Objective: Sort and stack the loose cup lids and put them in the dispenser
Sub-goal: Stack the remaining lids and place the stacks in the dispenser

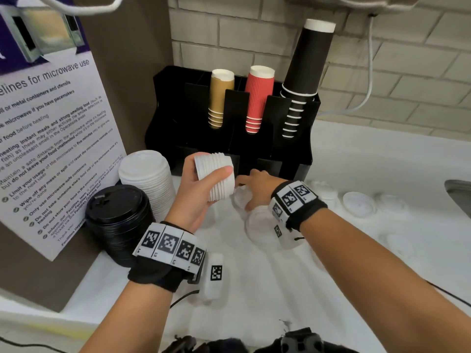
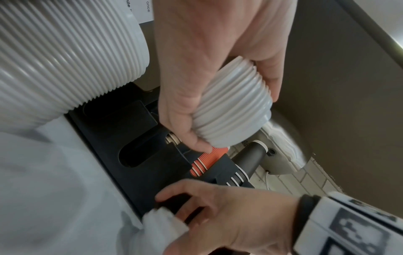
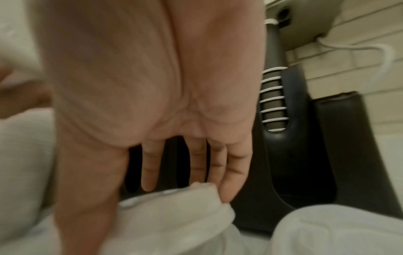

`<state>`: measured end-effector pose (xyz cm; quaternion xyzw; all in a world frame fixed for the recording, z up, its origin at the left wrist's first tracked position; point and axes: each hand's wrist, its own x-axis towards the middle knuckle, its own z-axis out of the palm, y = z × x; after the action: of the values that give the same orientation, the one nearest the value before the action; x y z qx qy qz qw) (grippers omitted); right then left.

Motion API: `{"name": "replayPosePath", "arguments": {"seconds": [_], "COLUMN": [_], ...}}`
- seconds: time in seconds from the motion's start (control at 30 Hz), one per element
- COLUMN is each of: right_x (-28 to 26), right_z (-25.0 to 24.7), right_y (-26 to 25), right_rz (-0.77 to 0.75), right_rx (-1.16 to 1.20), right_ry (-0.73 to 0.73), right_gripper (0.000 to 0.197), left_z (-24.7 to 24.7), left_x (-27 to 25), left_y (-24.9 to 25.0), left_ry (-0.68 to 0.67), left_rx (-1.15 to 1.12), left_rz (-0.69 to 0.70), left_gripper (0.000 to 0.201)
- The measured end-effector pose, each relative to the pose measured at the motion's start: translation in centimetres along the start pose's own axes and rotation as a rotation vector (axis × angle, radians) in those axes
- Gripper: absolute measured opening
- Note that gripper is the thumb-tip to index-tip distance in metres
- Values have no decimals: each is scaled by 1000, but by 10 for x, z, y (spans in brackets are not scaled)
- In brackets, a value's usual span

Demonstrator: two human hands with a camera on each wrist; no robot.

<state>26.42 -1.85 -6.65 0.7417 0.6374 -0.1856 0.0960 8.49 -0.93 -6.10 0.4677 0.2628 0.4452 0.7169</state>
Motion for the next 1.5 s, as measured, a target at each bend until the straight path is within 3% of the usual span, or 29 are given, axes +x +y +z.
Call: {"name": "replayPosePath", "arguments": {"seconds": [0.1,0.17,0.23,0.33,0.57,0.77,1.03,1.17,1.3,1.4,1.5], "right_x": [-21,-40,-61,-80,-90,-95,-93,-91,-83,-78,-73], "right_z": [-7,-8,-5,8,25,16,14,12,12,26,38], "right_y": [16,18,12,2,-9,1,-5,-2,8,15,17], "right_rz": [-65,-146,-230,-360,-342,-363,-377,-393,-182,-26,48], "right_rx": [379,786,1212,1428,1370,1288,1293,1253,893,435,325], "right_ry": [206,332,364,439,575,531,537,460,415,227,94], "right_gripper": [67,57,52,53,52,56,55,54,46,66,82], "left_z": [1,3,8,17,27,26,27,25,21,16,15], "left_x": [0,-1,-2,-2,-5,-6,-6,-5,-1,1,1], "left_y": [-1,-2,-4,-8,-11,-8,-7,-7,-6,-5,-6], "left_ry": [-5,-16,-20,-25,-125,-204,-171,-146,-37,-1,-3], "left_rx": [-5,-8,-12,-29,12,28,27,27,35,22,25], "left_rz": [2,6,9,6,18,-18,4,23,69,66,60], "left_gripper": [56,57,57,59,51,50,51,52,61,58,57]}}
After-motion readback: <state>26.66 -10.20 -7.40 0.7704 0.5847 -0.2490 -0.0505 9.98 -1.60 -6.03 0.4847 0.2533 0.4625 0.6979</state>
